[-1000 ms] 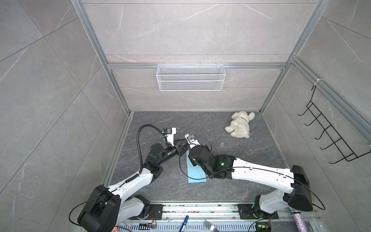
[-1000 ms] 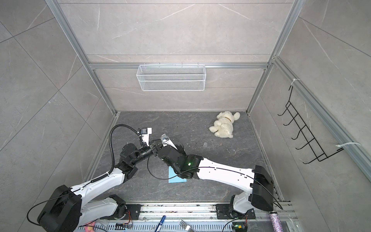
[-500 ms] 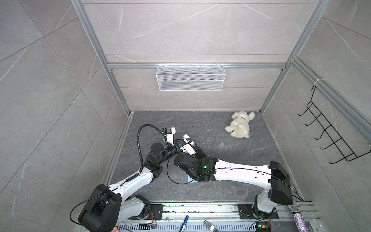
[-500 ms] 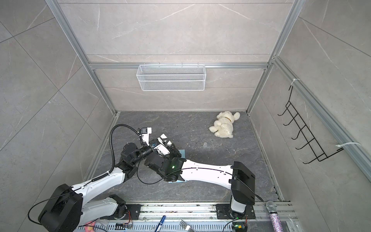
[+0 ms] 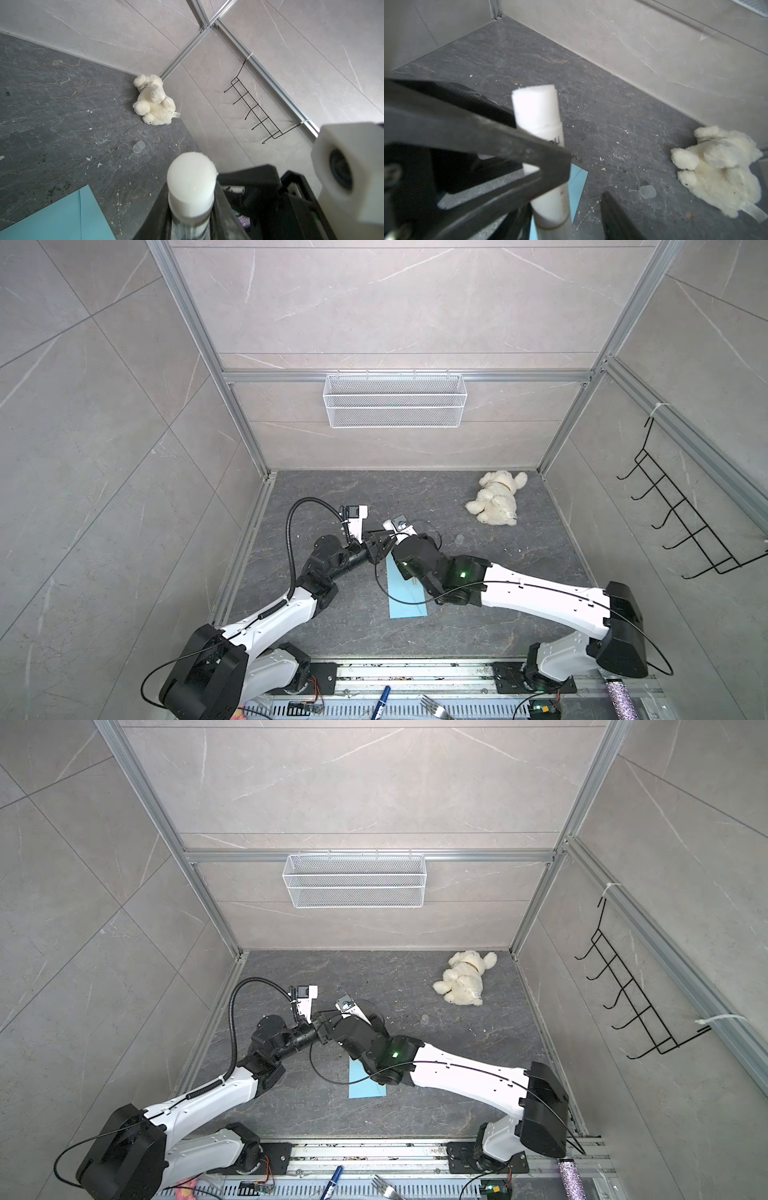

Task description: Place the letter into the envelope and seal it

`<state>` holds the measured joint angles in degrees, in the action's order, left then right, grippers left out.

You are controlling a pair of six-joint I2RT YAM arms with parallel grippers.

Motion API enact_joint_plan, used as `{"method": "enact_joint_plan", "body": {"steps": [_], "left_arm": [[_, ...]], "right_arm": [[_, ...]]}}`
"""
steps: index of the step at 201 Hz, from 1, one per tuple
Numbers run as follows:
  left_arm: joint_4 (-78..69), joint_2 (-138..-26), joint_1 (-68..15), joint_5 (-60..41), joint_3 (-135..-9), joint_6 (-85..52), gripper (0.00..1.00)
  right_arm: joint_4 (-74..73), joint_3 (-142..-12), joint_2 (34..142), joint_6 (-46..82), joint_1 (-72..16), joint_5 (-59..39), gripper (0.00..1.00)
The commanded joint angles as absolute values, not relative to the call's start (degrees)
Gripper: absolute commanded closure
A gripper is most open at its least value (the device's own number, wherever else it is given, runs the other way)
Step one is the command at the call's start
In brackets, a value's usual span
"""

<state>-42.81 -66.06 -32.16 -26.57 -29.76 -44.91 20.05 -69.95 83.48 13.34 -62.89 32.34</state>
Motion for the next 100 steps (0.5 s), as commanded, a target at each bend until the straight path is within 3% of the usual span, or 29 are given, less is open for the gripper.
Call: {"method": "enact_joint_plan", "body": {"steps": [1, 25, 100], "left_arm": [[-42.8, -65.2, -32.2, -28.3, -32.3, -42.7, 1.00], [-43.0, -65.5, -32.2, -28.5, -32.3, -43.0, 1.00], [-45.1, -66.7, -32.0, -30.8, -33.9, -45.6, 1.00]], "right_arm": [[15.7, -67.3, 79.6, 16.0, -60.4, 18.6, 0.33], [14.5, -65.8, 77.1, 17.2, -58.1, 10.0, 0.22], [10.6, -59.8, 70.4, 20.9, -47.9, -14.8, 0.23]]}}
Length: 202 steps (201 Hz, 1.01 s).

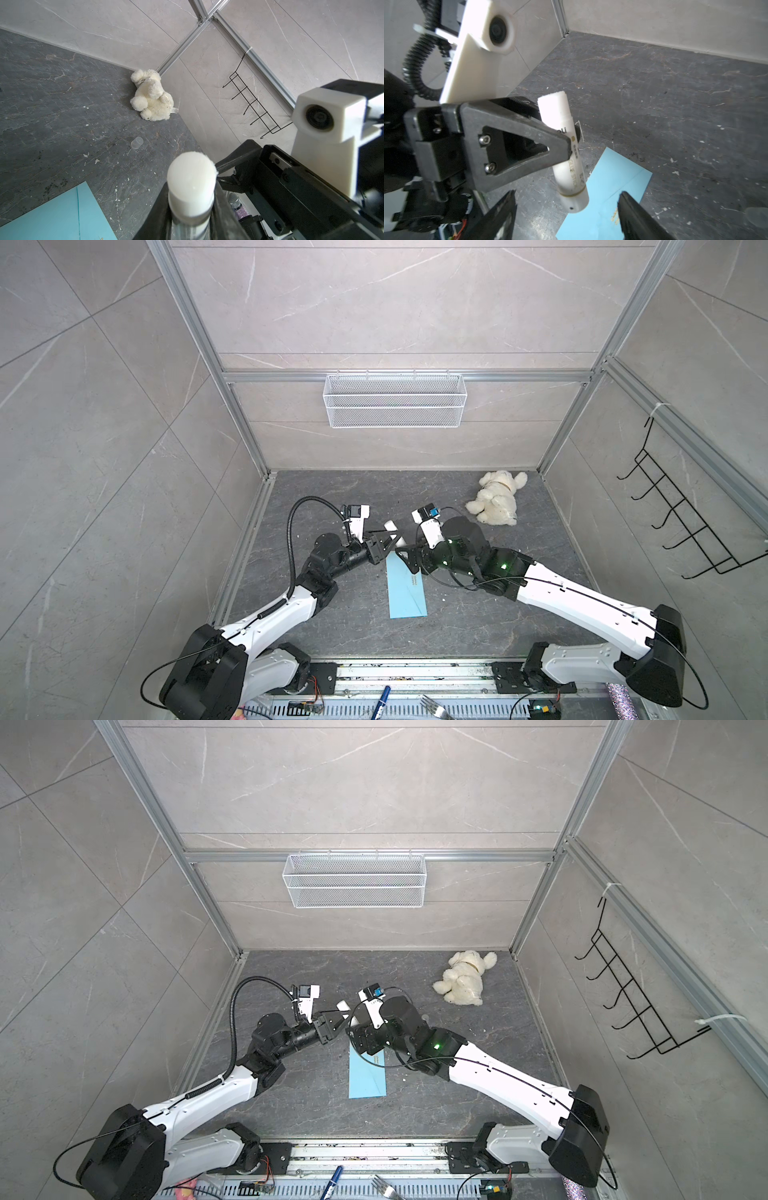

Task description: Place the letter into the envelope and seal it

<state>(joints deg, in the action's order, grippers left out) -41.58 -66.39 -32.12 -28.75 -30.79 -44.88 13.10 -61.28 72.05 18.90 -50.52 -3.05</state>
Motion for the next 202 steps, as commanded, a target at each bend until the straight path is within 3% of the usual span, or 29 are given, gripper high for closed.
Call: {"method": "enact_joint_plan", "body": {"steps": [1, 48, 114, 165, 189, 202], "left_arm": [[-45.2, -66.8, -32.1, -30.8, -33.9, -45.6, 1.00], [-46.5, -68.4, -31.8, -34.2, -35.2, -48.0, 1.00], [-46.7, -70.0, -31.6, -36.8, -37.4, -49.3, 1.00], [-48.3, -71.1, -31.6, -38.3, -38.5, -51.6, 1.00], [-47.8, -70.8, -31.6, -37.8, -38.0, -51.2, 1.00], [-47.5, -70.8, -31.6, -37.7, -37.8, -51.2, 1.00]], "right_arm": [[10.6, -59.8, 70.4, 20.9, -47.7, -15.1, 0.23], [10.5, -58.4, 71.3, 20.8, -44.8, -22.8, 0.28], [10.5, -58.2, 73.2, 20.1, -44.3, -22.8, 0.38], [12.3, -60.6, 74.4, 18.1, -44.3, -22.2, 0.73], [11.3, -60.0, 74.2, 18.7, -44.3, -21.6, 0.81], [11.8, -60.3, 73.8, 18.4, -44.4, -21.0, 0.79]]}}
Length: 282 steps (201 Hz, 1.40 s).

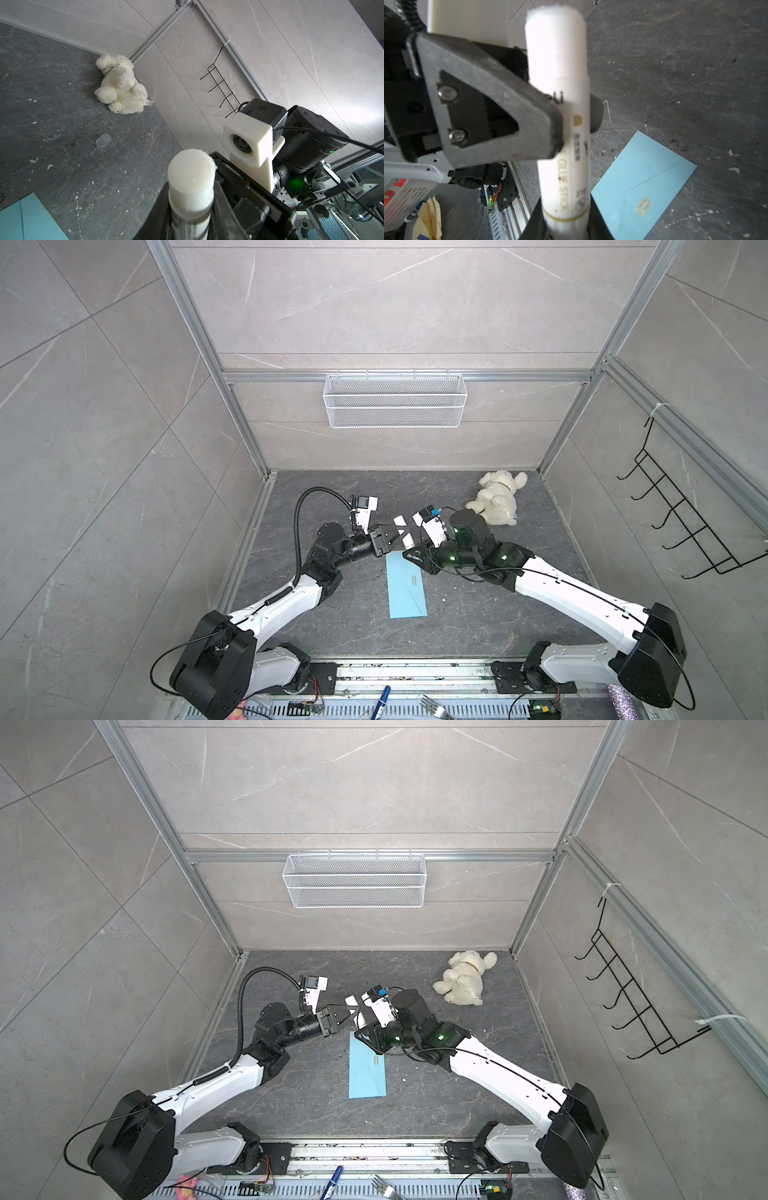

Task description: Place the letter into the envelope and seal it

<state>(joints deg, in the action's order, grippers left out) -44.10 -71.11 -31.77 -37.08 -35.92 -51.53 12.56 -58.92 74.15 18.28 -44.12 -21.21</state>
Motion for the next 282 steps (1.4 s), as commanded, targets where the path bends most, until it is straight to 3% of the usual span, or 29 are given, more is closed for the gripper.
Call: {"method": "enact_joint_plan", "body": {"steps": [1, 15, 44, 80, 105, 132, 174, 211, 245, 269, 282], "left_arm": [[-47.5, -70.8, -31.6, -37.6, -37.7, -51.2, 1.00], [-47.5, -70.7, -31.6, -37.5, -37.5, -51.2, 1.00], [-47.5, -70.8, -31.6, -36.6, -37.0, -51.4, 1.00], [-47.1, -70.4, -31.7, -35.8, -36.4, -51.4, 1.00], [-45.2, -70.1, -31.7, -34.6, -36.5, -50.4, 1.00], [-42.1, -69.8, -31.8, -32.7, -36.6, -49.6, 1.00], [-41.9, -70.7, -31.9, -31.2, -36.8, -49.4, 1.00], [-43.3, -72.0, -31.9, -31.2, -37.0, -49.7, 1.00], [-43.1, -72.1, -32.0, -30.8, -36.9, -49.8, 1.00], [-42.2, -72.0, -32.0, -30.3, -37.0, -49.5, 1.00], [-41.2, -71.4, -32.0, -29.8, -37.2, -49.1, 1.00]], "right_arm": [[11.9, -60.4, 73.8, 18.3, -44.3, -21.0, 0.79], [13.5, -61.3, 73.8, 17.6, -44.3, -20.0, 0.70], [13.4, -61.9, 74.0, 17.1, -44.3, -19.1, 0.69], [14.5, -63.6, 75.7, 16.4, -44.4, -16.7, 0.93], [16.2, -64.3, 75.5, 15.9, -45.0, -10.8, 1.00], [18.5, -65.8, 75.1, 14.8, -47.1, -0.2, 1.00], [22.1, -69.7, 77.5, 10.6, -55.7, 23.9, 1.00], [22.4, -72.0, 80.5, 8.5, -60.4, 37.2, 1.00], [22.5, -73.7, 83.0, 7.7, -63.2, 44.0, 1.00], [21.8, -74.0, 83.5, 7.4, -63.4, 41.8, 1.00], [22.5, -74.6, 83.3, 7.6, -63.3, 38.6, 0.91]]}}
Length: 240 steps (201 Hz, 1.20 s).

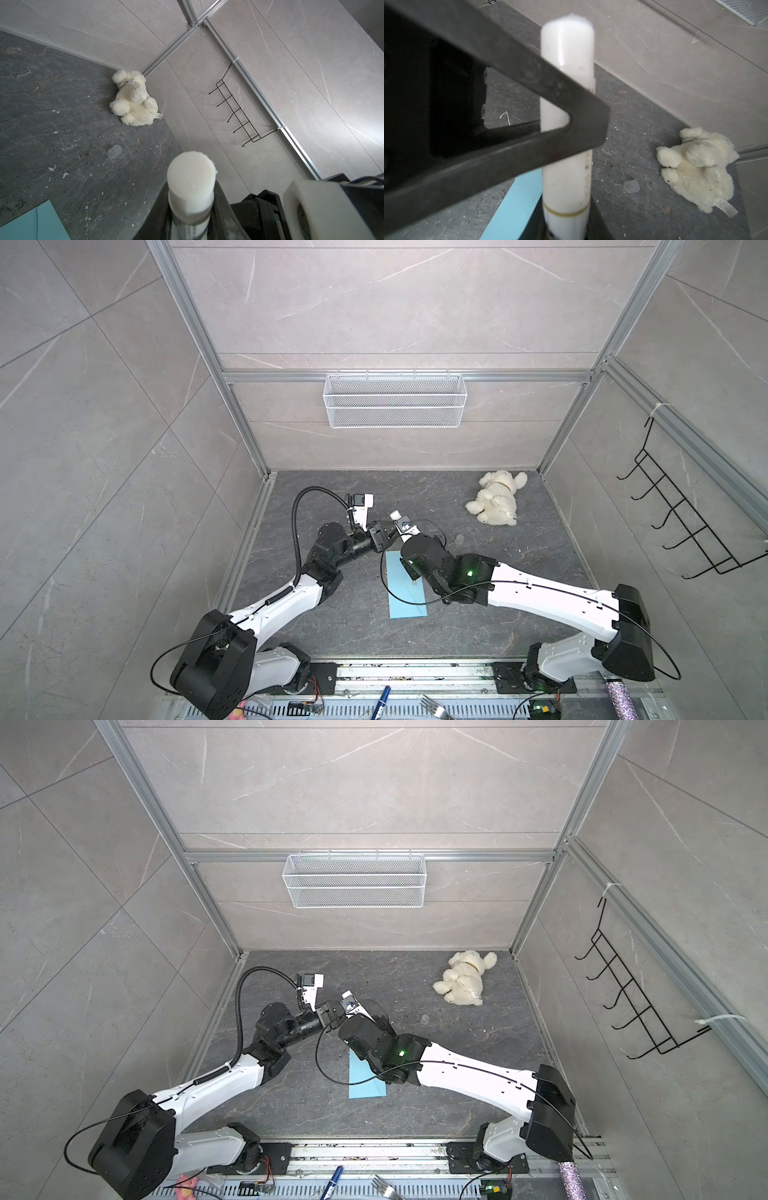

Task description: Place the letter into the envelope and seal it

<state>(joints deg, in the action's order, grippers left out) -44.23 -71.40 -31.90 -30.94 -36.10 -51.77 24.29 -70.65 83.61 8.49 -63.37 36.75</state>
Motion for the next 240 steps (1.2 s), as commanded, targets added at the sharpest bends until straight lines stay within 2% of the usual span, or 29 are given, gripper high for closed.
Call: {"method": "enact_joint_plan", "body": {"steps": [1, 19, 42, 61, 89, 106, 142, 170, 214, 240], "left_arm": [[-41.2, -71.3, -32.0, -29.7, -37.2, -49.0, 1.00], [-38.5, -69.8, -31.9, -28.8, -37.6, -47.6, 1.00], [-35.0, -67.5, -31.9, -28.3, -38.1, -45.6, 1.00], [-32.2, -66.6, -31.9, -28.5, -39.1, -44.3, 1.00], [-31.3, -66.6, -31.8, -31.3, -40.5, -44.5, 1.00], [-31.3, -66.9, -31.7, -33.6, -41.3, -44.7, 1.00], [-33.1, -67.5, -31.7, -37.0, -42.0, -47.1, 1.00], [-34.8, -67.6, -31.7, -37.8, -41.9, -48.5, 1.00], [-37.1, -68.7, -31.7, -38.4, -41.7, -50.1, 1.00], [-38.6, -69.5, -31.7, -38.8, -41.8, -51.2, 1.00]], "right_arm": [[22.5, -74.6, 83.3, 7.6, -63.4, 38.4, 0.90], [22.8, -73.6, 81.8, 7.6, -62.2, 32.8, 0.74], [24.9, -72.9, 79.4, 9.2, -58.0, 17.6, 0.57], [22.7, -69.7, 76.1, 11.0, -55.1, 7.1, 0.39], [20.4, -66.3, 72.4, 13.9, -49.9, -7.8, 0.24], [19.5, -64.9, 70.8, 14.6, -47.2, -13.9, 0.19], [17.8, -63.7, 71.1, 15.5, -43.7, -21.4, 0.20], [17.5, -64.4, 73.3, 15.4, -43.5, -25.8, 0.26], [16.7, -64.9, 74.6, 14.9, -43.5, -24.5, 0.45], [16.0, -64.9, 75.0, 15.5, -43.5, -24.4, 0.61]]}}
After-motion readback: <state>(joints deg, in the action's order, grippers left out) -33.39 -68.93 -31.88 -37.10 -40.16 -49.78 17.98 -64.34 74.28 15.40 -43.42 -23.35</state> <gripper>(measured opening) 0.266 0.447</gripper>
